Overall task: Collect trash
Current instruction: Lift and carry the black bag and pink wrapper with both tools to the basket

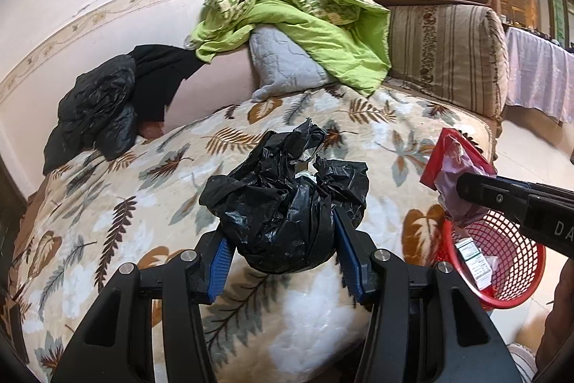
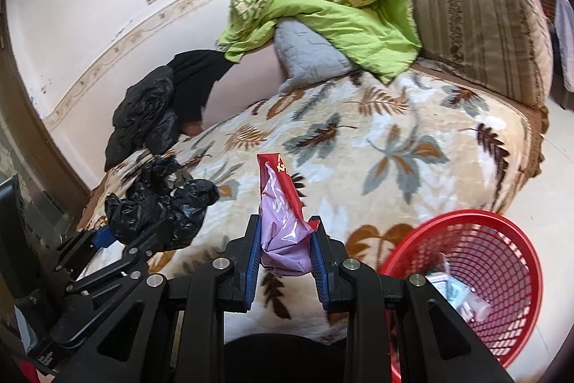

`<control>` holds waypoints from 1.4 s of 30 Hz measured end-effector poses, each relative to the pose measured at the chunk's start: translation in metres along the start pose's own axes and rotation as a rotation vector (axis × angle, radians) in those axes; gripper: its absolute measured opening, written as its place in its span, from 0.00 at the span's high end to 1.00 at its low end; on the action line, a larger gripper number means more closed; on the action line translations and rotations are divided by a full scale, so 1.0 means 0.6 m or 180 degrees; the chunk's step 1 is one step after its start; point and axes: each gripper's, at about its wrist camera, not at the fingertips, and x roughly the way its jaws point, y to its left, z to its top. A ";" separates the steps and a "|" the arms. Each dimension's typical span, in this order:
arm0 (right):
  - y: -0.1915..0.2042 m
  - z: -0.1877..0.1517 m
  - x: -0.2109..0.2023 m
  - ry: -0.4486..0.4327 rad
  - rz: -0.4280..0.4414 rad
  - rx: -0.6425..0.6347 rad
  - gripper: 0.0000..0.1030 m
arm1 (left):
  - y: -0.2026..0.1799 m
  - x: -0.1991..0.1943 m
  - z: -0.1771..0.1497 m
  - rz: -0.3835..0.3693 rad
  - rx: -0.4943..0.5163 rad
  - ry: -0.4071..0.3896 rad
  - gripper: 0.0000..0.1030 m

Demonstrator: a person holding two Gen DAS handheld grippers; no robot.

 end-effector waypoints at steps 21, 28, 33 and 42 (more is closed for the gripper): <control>-0.118 -0.016 -0.064 -0.0064 -0.0403 0.0372 0.73 | -0.081 0.000 0.019 -0.0299 0.0289 0.0014 0.50; -0.140 -0.018 -0.074 -0.0073 -0.0479 0.0442 0.73 | -0.091 0.004 0.021 -0.0332 0.0329 0.0031 0.50; -0.148 -0.021 -0.078 -0.0066 -0.0512 0.0469 0.73 | -0.102 0.010 0.020 -0.0391 0.0381 0.0066 0.50; -0.172 -0.021 -0.089 -0.0053 -0.0561 0.0566 0.73 | -0.128 0.016 0.029 -0.0526 0.0509 0.0090 0.50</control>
